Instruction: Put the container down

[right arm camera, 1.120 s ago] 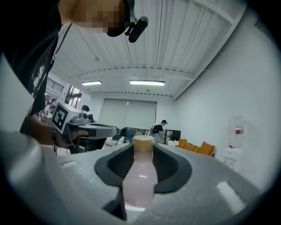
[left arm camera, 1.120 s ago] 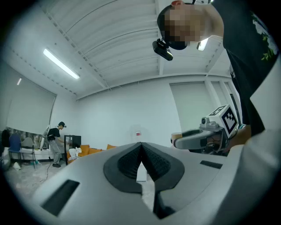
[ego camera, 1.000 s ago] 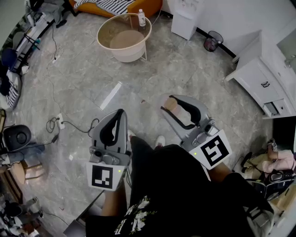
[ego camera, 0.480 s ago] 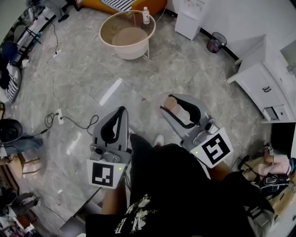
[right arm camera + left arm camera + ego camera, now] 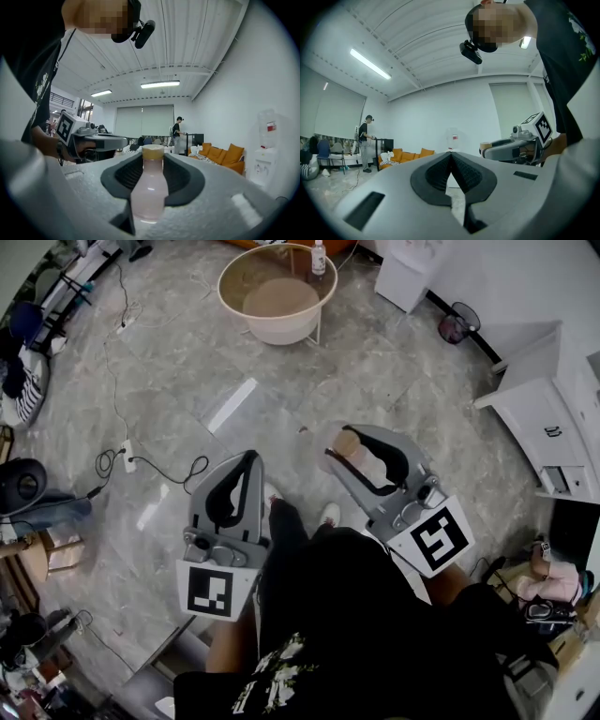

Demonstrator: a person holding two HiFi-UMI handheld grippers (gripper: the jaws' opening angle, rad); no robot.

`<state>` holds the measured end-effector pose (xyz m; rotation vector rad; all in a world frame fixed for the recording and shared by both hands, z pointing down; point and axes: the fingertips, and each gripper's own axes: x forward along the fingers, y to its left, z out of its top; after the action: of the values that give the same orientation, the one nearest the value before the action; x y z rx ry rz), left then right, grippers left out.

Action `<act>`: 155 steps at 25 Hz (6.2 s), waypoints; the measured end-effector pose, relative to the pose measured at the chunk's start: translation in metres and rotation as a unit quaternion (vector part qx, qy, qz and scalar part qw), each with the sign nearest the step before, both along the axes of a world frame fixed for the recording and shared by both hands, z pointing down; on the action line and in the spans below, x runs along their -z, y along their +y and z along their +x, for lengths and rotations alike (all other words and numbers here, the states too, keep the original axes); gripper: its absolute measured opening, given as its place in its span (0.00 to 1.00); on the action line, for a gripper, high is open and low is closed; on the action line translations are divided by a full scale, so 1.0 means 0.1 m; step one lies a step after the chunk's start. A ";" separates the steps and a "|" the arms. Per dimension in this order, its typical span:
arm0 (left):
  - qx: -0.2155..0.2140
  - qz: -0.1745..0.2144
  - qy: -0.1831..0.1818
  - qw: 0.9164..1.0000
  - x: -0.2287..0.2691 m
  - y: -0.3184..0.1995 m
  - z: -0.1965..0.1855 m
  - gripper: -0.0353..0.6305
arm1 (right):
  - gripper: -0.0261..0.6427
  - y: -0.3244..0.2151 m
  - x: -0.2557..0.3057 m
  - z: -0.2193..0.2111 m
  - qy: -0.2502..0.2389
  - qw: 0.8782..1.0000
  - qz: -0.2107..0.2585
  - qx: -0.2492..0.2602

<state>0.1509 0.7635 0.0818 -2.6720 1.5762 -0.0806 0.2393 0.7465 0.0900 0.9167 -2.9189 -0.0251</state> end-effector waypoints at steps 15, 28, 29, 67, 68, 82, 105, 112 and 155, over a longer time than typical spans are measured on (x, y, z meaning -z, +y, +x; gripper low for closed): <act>-0.021 0.000 -0.017 1.000 -0.01 -0.41 -1.23 0.06 | 0.23 -0.51 0.00 -1.11 0.018 1.000 0.012 -0.011; -0.020 0.012 0.010 1.000 -0.05 -0.64 -2.25 0.06 | 0.23 -0.79 0.05 -1.87 0.025 0.998 0.025 -0.050; -0.020 0.014 0.008 1.000 -0.06 -0.65 -2.33 0.06 | 0.23 -0.80 0.05 -1.92 0.023 0.998 0.027 -0.053; -0.008 -0.001 0.008 1.000 -0.25 -1.86 -3.37 0.06 | 0.23 -2.06 -0.19 -2.93 0.024 0.998 0.026 -0.050; -0.008 -0.001 0.007 1.000 -0.24 -1.97 -3.40 0.06 | 0.23 -2.16 -0.18 -2.96 0.023 0.998 0.023 -0.049; -0.008 0.000 -0.008 1.000 0.03 -3.33 -3.68 0.06 | 0.23 -3.49 -0.01 -3.31 0.015 0.999 0.006 -0.043; -0.003 0.003 -0.027 1.000 0.04 -5.16 -3.75 0.06 | 0.23 -5.33 0.02 -3.35 -0.013 0.999 0.009 -0.045; -0.025 0.009 -0.020 0.999 0.01 -5.59 -3.88 0.06 | 0.23 -5.70 -0.05 -3.47 0.004 0.998 0.015 -0.067; -0.230 0.006 -0.024 0.973 -0.03 -8.65 -5.63 0.06 | 0.23 -8.31 -0.09 -5.26 0.010 0.966 0.013 -0.258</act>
<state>-0.4122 -0.1012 0.0845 -2.9188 0.9045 -0.1185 -0.2870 -0.0848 0.0986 1.6348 -2.5707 -0.0379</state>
